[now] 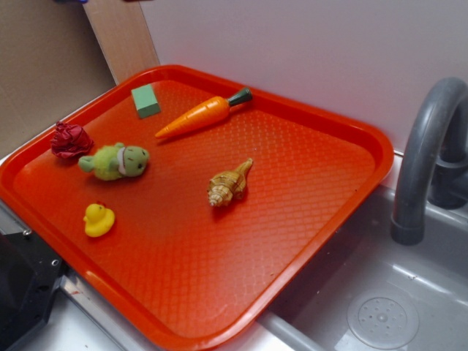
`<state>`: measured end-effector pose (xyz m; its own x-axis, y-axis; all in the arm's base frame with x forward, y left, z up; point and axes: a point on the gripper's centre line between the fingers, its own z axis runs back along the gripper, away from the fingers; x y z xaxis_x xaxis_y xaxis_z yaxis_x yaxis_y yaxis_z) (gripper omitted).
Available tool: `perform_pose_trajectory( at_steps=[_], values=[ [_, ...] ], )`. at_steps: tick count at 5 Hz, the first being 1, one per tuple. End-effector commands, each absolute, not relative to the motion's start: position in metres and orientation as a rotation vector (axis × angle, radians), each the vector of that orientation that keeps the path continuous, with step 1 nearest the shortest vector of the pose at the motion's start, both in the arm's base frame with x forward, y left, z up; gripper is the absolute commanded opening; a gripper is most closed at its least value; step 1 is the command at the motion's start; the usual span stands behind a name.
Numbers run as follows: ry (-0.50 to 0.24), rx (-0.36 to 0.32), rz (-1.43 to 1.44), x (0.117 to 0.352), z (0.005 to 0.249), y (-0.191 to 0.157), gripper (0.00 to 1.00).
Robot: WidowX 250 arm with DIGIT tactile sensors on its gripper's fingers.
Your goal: Grab the green block.
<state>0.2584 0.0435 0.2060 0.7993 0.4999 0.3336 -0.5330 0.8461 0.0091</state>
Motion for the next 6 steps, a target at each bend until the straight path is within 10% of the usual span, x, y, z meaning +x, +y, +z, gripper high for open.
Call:
perform_pose_trajectory(
  at_steps=[1, 3, 6],
  values=[
    [-0.49, 0.246, 0.924, 0.285, 0.187, 0.126, 1.0],
    [-0.394, 0.249, 1.084, 0.279, 0.121, 0.154, 1.0],
    [-0.463, 0.151, 0.964, 0.278, 0.062, 0.14, 1.0]
  ],
)
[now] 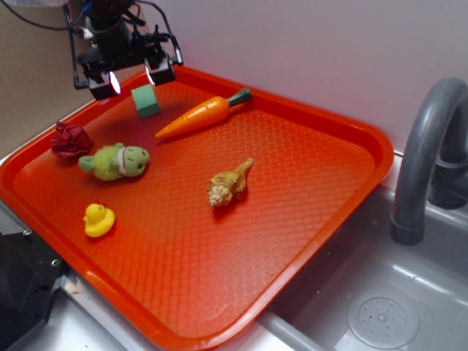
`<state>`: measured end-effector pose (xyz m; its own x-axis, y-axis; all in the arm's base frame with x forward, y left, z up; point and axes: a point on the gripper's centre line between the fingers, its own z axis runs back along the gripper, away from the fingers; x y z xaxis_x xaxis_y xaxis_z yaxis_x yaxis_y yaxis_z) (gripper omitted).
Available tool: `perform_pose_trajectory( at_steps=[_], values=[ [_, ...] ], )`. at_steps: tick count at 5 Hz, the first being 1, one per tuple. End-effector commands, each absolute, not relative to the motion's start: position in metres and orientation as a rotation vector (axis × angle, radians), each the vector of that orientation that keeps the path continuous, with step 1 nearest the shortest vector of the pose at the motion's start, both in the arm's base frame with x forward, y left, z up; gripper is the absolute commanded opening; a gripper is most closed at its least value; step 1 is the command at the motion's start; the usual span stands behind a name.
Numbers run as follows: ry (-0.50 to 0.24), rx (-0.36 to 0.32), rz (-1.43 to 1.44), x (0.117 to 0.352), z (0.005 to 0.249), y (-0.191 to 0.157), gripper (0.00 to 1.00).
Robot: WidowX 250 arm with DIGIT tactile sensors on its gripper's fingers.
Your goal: Grab the green block.
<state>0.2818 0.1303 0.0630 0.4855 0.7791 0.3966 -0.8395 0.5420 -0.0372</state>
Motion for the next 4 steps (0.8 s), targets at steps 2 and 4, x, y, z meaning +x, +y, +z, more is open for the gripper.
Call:
perform_pose_trajectory(
  at_steps=[2, 4],
  values=[
    [-0.547, 0.187, 1.029, 0.299, 0.064, 0.15, 1.0],
    [-0.535, 0.213, 0.955, 0.305, 0.049, 0.143, 0.0]
  ],
)
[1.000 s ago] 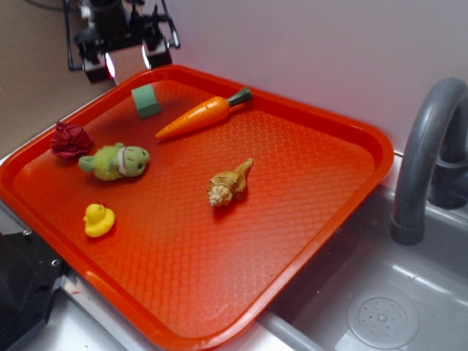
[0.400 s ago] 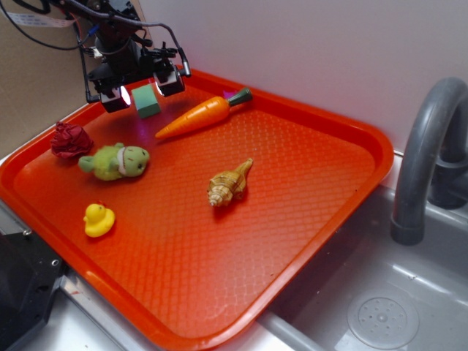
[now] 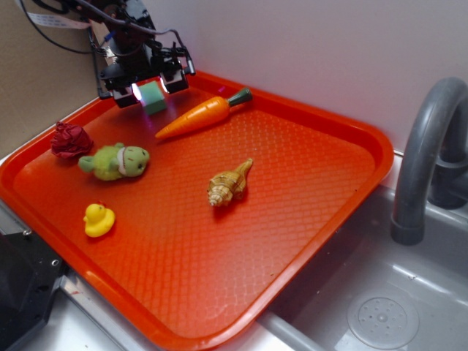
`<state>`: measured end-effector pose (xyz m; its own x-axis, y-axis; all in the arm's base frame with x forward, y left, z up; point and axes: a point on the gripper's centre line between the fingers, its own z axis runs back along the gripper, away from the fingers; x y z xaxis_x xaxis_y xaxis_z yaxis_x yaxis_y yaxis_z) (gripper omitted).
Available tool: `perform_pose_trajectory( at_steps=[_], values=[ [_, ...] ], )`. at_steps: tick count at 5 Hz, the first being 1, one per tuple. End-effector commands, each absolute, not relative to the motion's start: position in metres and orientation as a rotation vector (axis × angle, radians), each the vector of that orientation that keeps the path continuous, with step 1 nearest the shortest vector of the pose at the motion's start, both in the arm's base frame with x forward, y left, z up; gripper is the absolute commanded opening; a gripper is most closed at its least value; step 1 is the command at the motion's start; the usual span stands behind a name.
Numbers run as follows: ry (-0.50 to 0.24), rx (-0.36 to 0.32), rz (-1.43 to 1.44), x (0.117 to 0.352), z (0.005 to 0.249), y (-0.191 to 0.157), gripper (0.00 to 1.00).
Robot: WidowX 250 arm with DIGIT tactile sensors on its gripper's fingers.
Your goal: Grab the green block.
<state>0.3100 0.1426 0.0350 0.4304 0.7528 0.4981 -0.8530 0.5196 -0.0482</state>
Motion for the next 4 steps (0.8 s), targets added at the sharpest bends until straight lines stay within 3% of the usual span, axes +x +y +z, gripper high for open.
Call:
perform_pose_trajectory(
  at_steps=[1, 3, 4],
  values=[
    [-0.468, 0.217, 0.835, 0.296, 0.057, 0.133, 0.0],
    [-0.319, 0.245, 0.347, 0.27, 0.159, 0.075, 0.0],
    [-0.292, 0.192, 0.242, 0.255, 0.193, 0.053, 0.0]
  ],
)
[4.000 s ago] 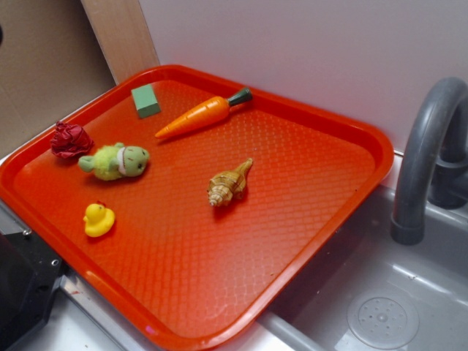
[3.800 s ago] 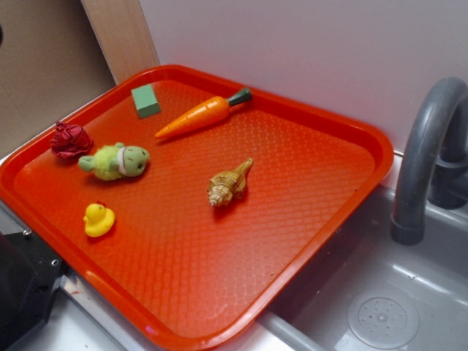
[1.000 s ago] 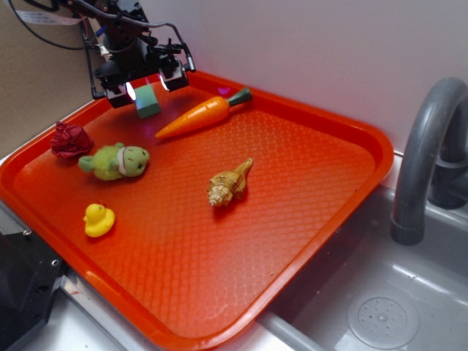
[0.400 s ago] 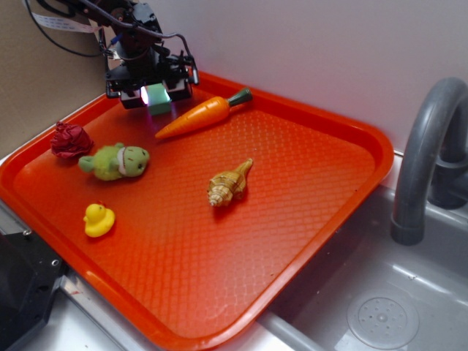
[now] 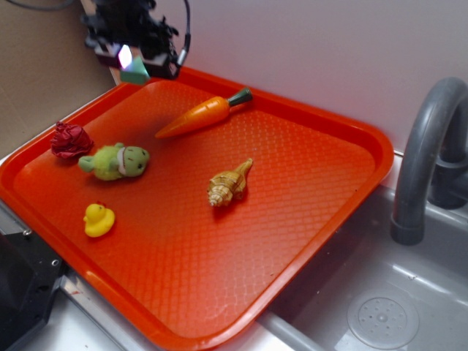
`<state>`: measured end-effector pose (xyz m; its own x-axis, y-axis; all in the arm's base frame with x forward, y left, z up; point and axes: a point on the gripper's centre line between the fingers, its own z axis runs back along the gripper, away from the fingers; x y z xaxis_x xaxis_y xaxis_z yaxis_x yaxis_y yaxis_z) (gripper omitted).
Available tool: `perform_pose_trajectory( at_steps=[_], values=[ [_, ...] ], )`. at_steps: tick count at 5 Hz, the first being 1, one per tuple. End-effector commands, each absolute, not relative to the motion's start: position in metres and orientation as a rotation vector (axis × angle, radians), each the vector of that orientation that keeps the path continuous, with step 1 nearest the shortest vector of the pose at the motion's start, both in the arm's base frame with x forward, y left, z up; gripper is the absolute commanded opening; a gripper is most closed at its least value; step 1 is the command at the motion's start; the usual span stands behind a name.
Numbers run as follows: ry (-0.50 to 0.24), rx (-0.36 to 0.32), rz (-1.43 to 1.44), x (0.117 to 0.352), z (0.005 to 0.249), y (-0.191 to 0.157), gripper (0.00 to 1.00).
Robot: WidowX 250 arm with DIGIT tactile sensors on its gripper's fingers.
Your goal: Grab the green block.
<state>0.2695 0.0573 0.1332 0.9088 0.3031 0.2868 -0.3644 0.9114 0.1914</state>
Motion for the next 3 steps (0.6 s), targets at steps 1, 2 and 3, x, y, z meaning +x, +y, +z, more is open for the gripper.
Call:
perform_pose_trajectory(
  at_steps=[1, 2, 3],
  values=[
    [-0.234, 0.154, 0.102, 0.239, 0.203, 0.029, 0.0],
    [-0.253, 0.124, 0.056, 0.229, 0.214, 0.02, 0.0],
    [-0.266, 0.116, 0.0, 0.224, 0.225, 0.014, 0.0]
  ],
)
